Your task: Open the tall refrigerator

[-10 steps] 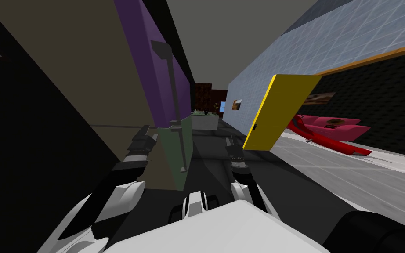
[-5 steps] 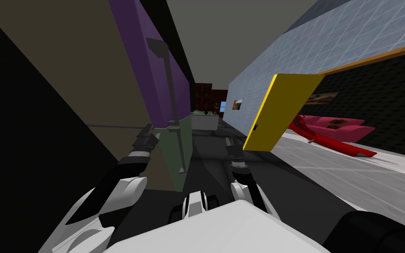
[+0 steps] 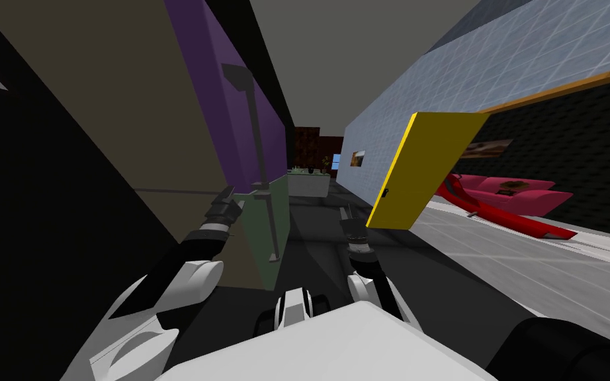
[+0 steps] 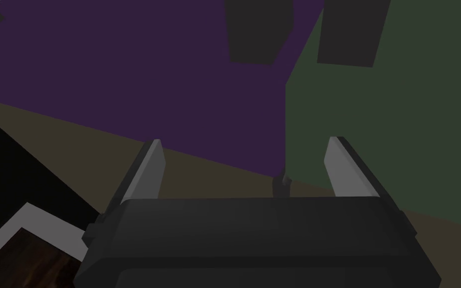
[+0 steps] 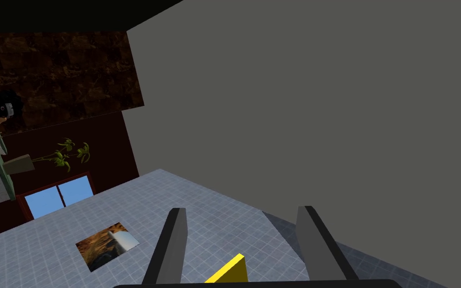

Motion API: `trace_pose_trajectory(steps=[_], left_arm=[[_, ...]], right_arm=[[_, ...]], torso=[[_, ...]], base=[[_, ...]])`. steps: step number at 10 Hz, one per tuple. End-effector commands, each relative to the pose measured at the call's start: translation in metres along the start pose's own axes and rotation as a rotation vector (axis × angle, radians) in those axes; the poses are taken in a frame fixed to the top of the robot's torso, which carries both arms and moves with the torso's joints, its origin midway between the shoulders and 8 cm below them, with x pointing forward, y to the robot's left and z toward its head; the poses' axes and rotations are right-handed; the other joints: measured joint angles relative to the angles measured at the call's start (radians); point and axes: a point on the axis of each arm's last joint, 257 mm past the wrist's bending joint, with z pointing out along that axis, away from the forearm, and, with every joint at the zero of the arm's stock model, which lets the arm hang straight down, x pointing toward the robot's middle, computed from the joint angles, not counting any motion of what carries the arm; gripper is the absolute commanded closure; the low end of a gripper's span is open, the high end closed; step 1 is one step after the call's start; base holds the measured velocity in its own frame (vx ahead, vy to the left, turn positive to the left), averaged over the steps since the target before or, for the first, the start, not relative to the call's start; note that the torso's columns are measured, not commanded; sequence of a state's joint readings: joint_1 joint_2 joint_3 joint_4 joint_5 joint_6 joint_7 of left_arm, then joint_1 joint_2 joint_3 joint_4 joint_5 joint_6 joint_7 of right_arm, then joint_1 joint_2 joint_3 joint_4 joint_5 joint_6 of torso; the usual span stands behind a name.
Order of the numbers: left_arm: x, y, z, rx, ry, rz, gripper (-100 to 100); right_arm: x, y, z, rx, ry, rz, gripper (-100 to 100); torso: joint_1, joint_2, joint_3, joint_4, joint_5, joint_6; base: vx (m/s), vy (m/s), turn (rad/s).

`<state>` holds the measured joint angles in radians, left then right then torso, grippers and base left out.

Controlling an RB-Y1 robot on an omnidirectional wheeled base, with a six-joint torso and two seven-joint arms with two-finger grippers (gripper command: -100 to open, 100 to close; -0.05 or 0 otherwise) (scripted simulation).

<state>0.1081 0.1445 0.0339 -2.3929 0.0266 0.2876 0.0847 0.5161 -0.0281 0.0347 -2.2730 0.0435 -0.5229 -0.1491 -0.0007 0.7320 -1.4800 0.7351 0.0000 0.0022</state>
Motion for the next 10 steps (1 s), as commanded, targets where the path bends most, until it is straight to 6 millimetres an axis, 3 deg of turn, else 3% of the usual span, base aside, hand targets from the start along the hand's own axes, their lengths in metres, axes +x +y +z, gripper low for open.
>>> trace_pose_trajectory(steps=[1,10], left_arm=[[0.001,0.01,0.003,-0.049,0.001,-0.018,-100],[0.003,0.039,0.014,-0.196,-0.003,-0.076,-100]], right_arm=[[0.0,0.0,0.0,0.0,0.0,0.0,0],[0.0,0.0,0.0,0.0,0.0,0.0,0]], torso=[[0.0,-0.002,-0.001,-0.001,0.0,0.0],[0.003,-0.017,-0.011,-0.01,0.003,0.003]], base=[[0.007,-0.021,0.003],[0.013,-0.015,0.007]])
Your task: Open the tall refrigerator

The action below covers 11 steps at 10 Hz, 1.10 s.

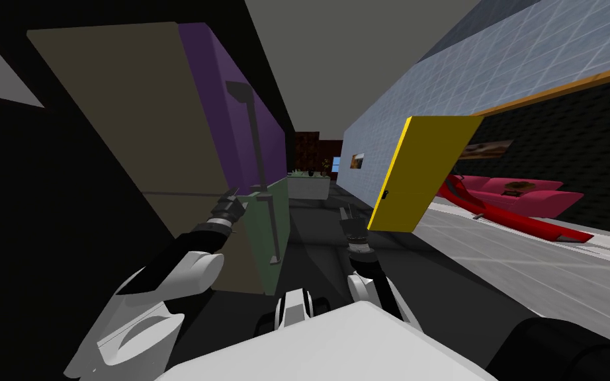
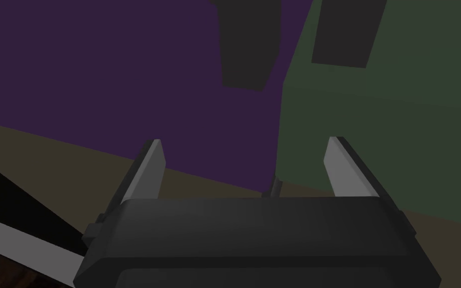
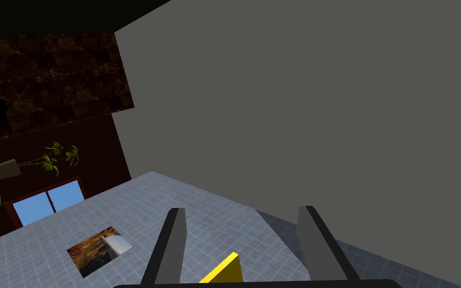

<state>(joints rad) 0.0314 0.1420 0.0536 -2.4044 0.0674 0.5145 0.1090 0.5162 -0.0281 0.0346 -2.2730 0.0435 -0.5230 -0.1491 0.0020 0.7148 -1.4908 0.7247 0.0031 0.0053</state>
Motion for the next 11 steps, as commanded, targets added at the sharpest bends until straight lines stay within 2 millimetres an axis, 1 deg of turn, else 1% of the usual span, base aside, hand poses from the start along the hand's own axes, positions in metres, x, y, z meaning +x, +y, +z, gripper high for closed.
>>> trace_pose_trajectory(steps=[1,8,11], left_arm=[[-0.001,0.021,0.004,-0.073,-0.006,-0.012,-100],[-0.003,0.037,0.007,-0.175,-0.012,-0.042,-100],[-0.003,0.038,0.007,-0.194,-0.013,-0.046,-100]], right_arm=[[0.0,0.0,0.0,0.0,0.0,0.0,0],[0.0,0.0,0.0,0.0,0.0,0.0,0],[0.0,0.0,0.0,0.0,0.0,0.0,0]], torso=[[0.0,-0.003,-0.002,-0.001,0.0,0.001],[0.0,-0.01,-0.007,-0.005,0.001,0.003],[-0.001,-0.011,-0.007,-0.006,0.001,0.004]], base=[[0.008,-0.005,0.018],[0.011,-0.007,-0.001],[0.007,-0.007,0.007]])
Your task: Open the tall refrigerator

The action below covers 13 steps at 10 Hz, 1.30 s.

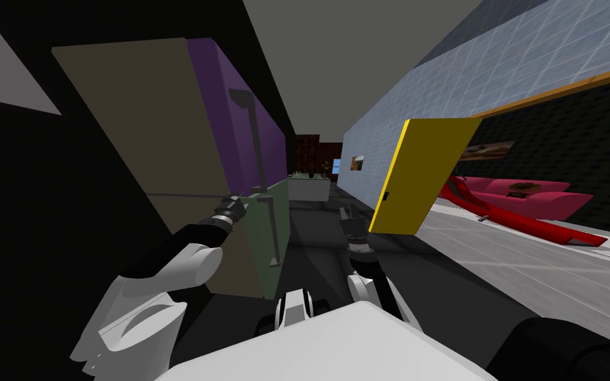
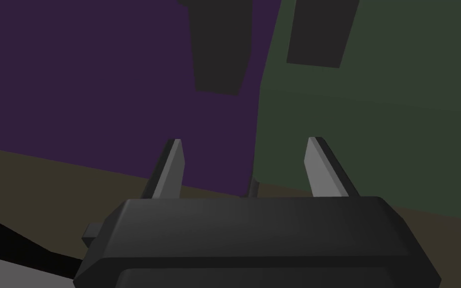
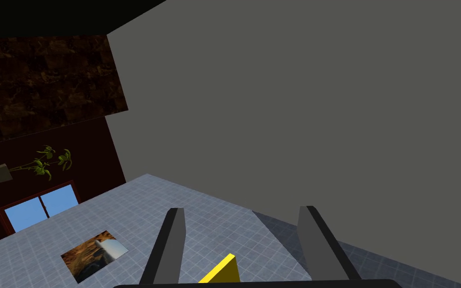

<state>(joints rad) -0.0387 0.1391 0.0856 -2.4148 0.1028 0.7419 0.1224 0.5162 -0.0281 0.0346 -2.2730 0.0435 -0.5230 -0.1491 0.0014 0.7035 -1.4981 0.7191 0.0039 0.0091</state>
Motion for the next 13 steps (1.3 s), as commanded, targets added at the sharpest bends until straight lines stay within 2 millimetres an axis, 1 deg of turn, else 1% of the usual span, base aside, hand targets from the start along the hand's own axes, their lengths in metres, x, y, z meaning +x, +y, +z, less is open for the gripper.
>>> trace_pose_trajectory(steps=[1,2,3,5,7,10,11,12,13], left_arm=[[0.0,0.014,0.001,-0.059,-0.003,-0.008,-100],[0.001,0.01,0.0,-0.061,0.0,-0.01,-100],[0.001,0.012,0.0,-0.067,-0.001,-0.01,-100],[0.004,0.001,-0.004,-0.068,0.006,-0.01,-100],[0.008,-0.015,-0.011,-0.049,0.016,-0.005,-100],[0.018,-0.048,-0.026,0.012,0.036,0.005,-100],[0.02,-0.055,-0.03,0.027,0.04,0.007,-100],[0.013,-0.039,-0.028,-0.01,0.031,0.007,-100],[0.011,-0.045,-0.03,-0.01,0.025,0.001,-100]], right_arm=[[0.0,0.0,0.0,0.0,0.0,0.0,0],[0.0,0.0,0.0,0.0,0.0,0.0,0],[0.0,0.0,0.0,0.0,0.0,0.0,0],[0.0,0.0,0.0,0.0,0.0,0.0,0],[0.0,0.0,0.0,0.0,0.0,0.0,0],[0.0,0.0,0.0,0.0,0.0,0.0,0],[0.0,0.0,0.0,0.0,0.0,0.0,0],[0.0,0.0,0.0,0.0,0.0,0.0,0],[0.0,0.0,0.0,0.0,0.0,0.0,0]], torso=[[0.0,0.0,0.0,0.0,0.0,0.0],[0.001,-0.001,-0.001,0.0,0.0,0.0],[0.0,-0.002,-0.001,-0.001,0.0,0.0],[0.0,-0.002,-0.001,-0.001,0.0,0.0],[-0.001,-0.001,-0.001,0.0,0.0,0.0],[-0.005,0.008,0.003,0.011,-0.006,0.001],[-0.006,0.012,0.006,0.014,-0.007,0.0],[-0.008,0.015,0.007,0.018,-0.009,0.0],[-0.008,0.018,0.009,0.016,-0.008,-0.001]], base=[[0.005,0.002,-0.011],[0.022,-0.009,-0.014],[0.017,-0.003,0.005],[0.009,-0.004,0.004],[0.017,-0.016,0.003],[-0.002,-0.009,-0.001],[0.007,-0.007,0.003],[-0.014,0.005,0.044],[0.04,0.022,0.059]])
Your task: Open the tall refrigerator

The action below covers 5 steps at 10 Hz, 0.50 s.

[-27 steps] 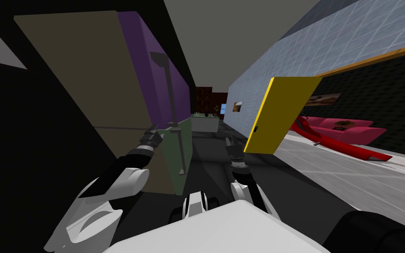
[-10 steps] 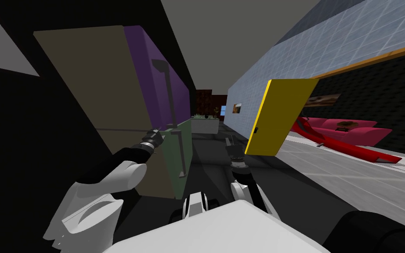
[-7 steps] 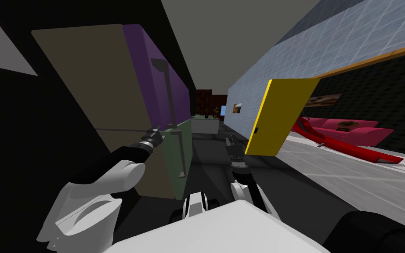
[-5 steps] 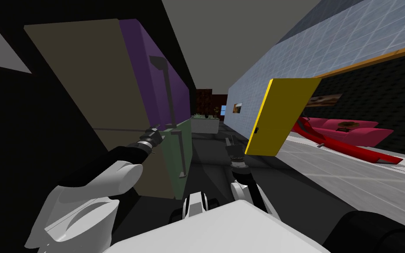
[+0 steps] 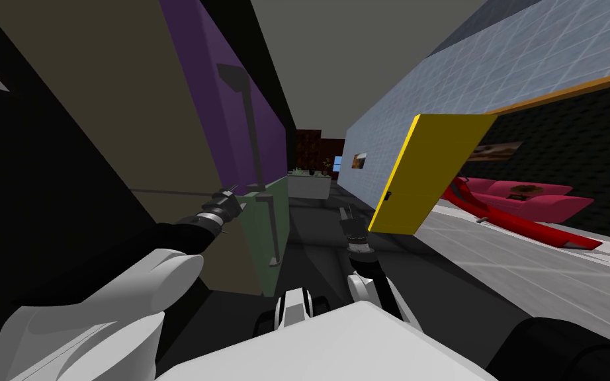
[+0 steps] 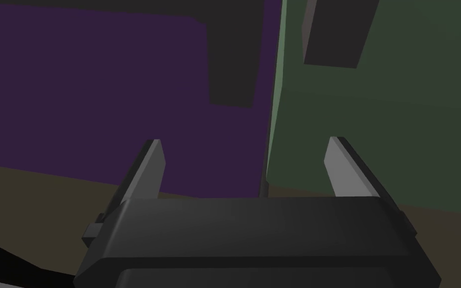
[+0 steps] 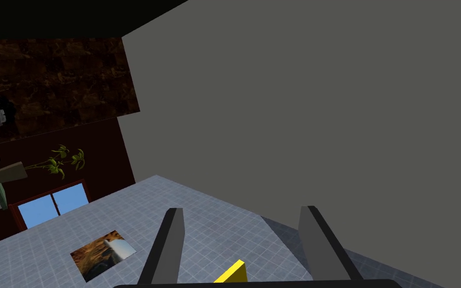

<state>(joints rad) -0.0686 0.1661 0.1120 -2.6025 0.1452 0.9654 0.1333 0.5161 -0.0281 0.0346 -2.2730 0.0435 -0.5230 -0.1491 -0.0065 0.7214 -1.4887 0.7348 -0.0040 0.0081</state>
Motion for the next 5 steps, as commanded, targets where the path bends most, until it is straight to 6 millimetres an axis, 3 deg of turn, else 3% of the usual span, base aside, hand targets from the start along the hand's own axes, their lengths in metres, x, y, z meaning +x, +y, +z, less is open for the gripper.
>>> trace_pose_trajectory(steps=[1,2,5], left_arm=[[-0.002,0.001,-0.001,-0.008,-0.004,-0.003,-100],[-0.003,0.001,-0.001,-0.011,-0.006,-0.003,100],[-0.021,0.002,-0.003,-0.014,-0.062,0.005,100]], right_arm=[[0.0,0.0,0.0,0.0,0.0,0.0,0],[0.0,0.0,0.0,0.0,0.0,0.0,0],[0.0,0.0,0.0,0.0,0.0,0.0,0]], torso=[[0.003,-0.001,-0.001,0.0,0.001,-0.001],[0.003,0.0,0.0,-0.001,0.002,-0.001],[-0.011,0.007,0.004,0.007,-0.006,0.002]], base=[[0.013,0.016,0.052],[-0.032,0.004,0.038],[0.012,-0.188,0.104]])
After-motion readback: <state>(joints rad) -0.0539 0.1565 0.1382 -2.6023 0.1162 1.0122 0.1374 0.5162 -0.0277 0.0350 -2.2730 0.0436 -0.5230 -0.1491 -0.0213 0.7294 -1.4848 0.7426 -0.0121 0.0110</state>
